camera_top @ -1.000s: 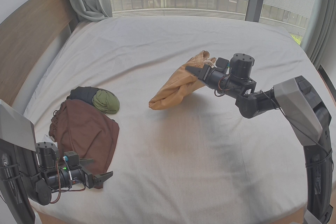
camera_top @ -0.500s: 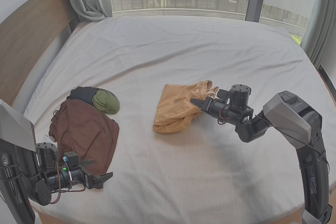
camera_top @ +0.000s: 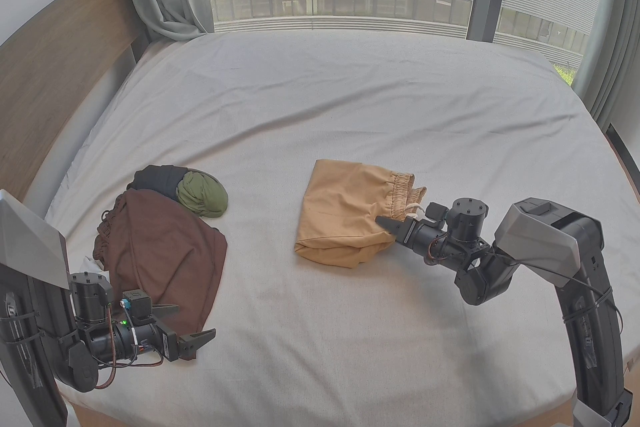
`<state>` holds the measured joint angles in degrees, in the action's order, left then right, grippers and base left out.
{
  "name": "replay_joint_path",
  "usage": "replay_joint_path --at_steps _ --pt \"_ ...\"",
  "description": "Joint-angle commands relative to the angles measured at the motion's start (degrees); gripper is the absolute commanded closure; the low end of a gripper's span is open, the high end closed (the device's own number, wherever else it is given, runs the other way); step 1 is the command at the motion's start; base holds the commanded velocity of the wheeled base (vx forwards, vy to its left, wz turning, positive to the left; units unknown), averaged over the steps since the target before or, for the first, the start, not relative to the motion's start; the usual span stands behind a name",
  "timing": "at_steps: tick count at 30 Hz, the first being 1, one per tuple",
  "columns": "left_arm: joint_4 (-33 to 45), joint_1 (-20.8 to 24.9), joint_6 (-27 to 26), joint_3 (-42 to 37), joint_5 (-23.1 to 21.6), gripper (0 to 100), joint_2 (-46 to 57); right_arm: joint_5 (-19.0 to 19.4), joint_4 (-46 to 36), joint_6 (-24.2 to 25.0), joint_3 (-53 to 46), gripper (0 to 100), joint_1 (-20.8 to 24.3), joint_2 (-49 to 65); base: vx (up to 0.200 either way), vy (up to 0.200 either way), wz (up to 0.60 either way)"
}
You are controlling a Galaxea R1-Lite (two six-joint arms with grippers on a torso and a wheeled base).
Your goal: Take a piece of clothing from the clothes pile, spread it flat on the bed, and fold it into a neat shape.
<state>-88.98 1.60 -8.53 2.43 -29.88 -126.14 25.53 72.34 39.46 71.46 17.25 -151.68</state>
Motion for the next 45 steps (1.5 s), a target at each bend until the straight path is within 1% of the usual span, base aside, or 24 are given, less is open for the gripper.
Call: replay_joint_path --at_steps 1,8,9,13,17,22,25,28,32,36,37,45 --pt "-0.05 0.07 0.01 -0.05 0.0 0 -0.16 -0.13 0.61 0.09 -0.8 100 -0.2 -2.92 0.0 0.0 0.0" --pt "-0.05 0.07 0.01 0.04 0.0 0 -0.07 -0.3 1.23 0.18 -1.76 100 -0.29 -3.01 0.0 0.0 0.0" --pt "-0.05 0.07 0.01 0.04 0.0 0 -0.07 -0.3 1.4 0.18 -1.94 0 -0.29 -2.92 0.0 0.0 0.0" --pt "-0.05 0.07 0.01 0.04 0.0 0 0.19 -1.01 3.69 -0.17 -4.84 0 -1.08 -1.61 0.0 0.0 0.0" --pt "-0.05 0.07 0.01 0.04 0.0 0 0.28 -1.01 4.21 -0.35 -9.94 0 -2.31 2.88 0.0 0.0 0.0" --pt "-0.05 0.07 0.01 0.21 0.0 0 0.1 -1.01 6.94 -1.32 -17.58 0 -5.38 9.56 0.0 0.0 0.0" --pt "-0.05 -0.01 0.01 0.21 0.0 0 -0.07 -1.01 7.2 -2.37 -20.4 0 -6.79 13.25 0.0 0.0 0.0" --pt "-0.05 -0.01 0.01 0.21 0.0 0 0.01 -1.01 7.29 -2.63 -21.45 0 -7.14 15.62 0.0 0.0 0.0" --pt "-0.05 -0.01 0.01 0.3 -0.09 0 0.1 -0.92 6.59 -2.55 -21.45 0 -6.26 18.96 0.0 0.0 0.0" --pt "-0.05 -0.01 0.01 0.39 -0.09 0 0.1 -0.83 6.41 -2.46 -20.66 0 -5.47 19.05 0.0 0.0 0.0" --pt "-0.05 -0.1 0.01 0.39 -0.09 0 0.01 -0.83 5.53 -2.28 -18.29 0 -3.1 18.17 0.0 0.0 0.0" --pt "-0.05 -0.45 -0.26 0.56 -0.79 0 -0.16 -0.92 2.9 -2.11 -12.05 0 0.77 13.07 0.0 0.0 0.0"
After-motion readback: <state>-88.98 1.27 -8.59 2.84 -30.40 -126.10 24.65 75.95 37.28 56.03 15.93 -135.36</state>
